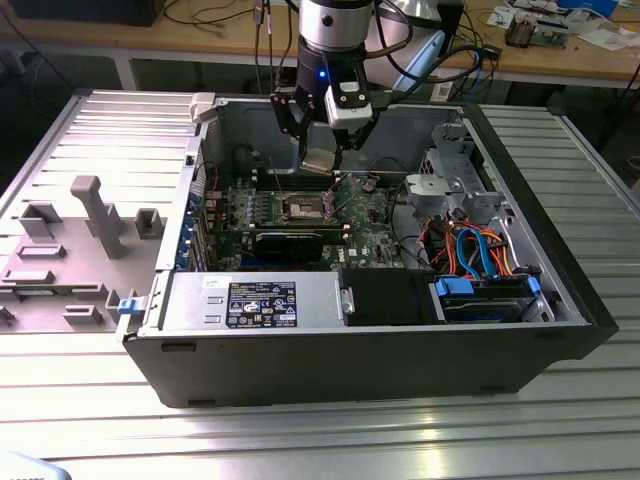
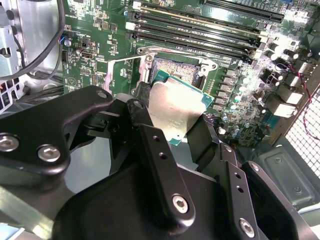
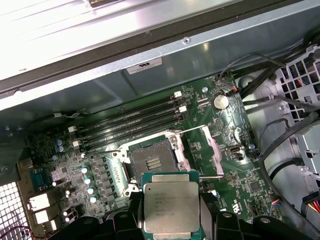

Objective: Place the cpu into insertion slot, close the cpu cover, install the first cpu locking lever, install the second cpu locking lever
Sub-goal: 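Place the cpu into insertion slot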

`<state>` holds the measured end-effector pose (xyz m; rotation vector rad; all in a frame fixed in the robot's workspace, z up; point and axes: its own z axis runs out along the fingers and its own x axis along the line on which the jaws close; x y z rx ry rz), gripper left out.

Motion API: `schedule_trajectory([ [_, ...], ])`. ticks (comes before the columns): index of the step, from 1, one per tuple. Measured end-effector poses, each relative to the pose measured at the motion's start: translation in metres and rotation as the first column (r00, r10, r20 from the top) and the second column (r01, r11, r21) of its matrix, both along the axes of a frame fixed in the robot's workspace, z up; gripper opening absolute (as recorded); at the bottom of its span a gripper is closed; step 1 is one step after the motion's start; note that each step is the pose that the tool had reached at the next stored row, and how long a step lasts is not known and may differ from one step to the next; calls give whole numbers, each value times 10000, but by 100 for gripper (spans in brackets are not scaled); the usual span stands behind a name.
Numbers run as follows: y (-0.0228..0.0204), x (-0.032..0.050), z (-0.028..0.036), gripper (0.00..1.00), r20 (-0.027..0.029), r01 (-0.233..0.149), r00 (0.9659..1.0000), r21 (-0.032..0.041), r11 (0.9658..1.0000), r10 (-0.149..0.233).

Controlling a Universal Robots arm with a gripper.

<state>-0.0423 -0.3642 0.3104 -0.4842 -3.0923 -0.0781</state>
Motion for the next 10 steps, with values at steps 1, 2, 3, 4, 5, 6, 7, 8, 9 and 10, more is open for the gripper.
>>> schedule_trajectory([
  [1, 0, 0, 0, 55, 0, 4, 10000, 0, 10000, -4],
  [2, 0, 0, 0, 55, 0, 8, 10000, 0, 10000, -8],
  [3, 0, 0, 0, 55, 0, 14, 10000, 0, 10000, -14],
  [4, 0, 0, 0, 55, 0, 20, 10000, 0, 10000, -20],
  [5, 0, 0, 0, 55, 0, 30, 10000, 0, 10000, -30],
  [6, 0, 0, 0, 55, 0, 39, 10000, 0, 10000, -39],
  [7, 0, 0, 0, 55, 0, 50, 10000, 0, 10000, -50],
  [8, 0, 0, 0, 55, -1, 58, 10000, 0, 10000, -58],
  [9, 0, 0, 0, 55, 0, 68, 10000, 0, 10000, -68],
  [10, 0, 0, 0, 55, 0, 75, 10000, 0, 10000, -75],
])
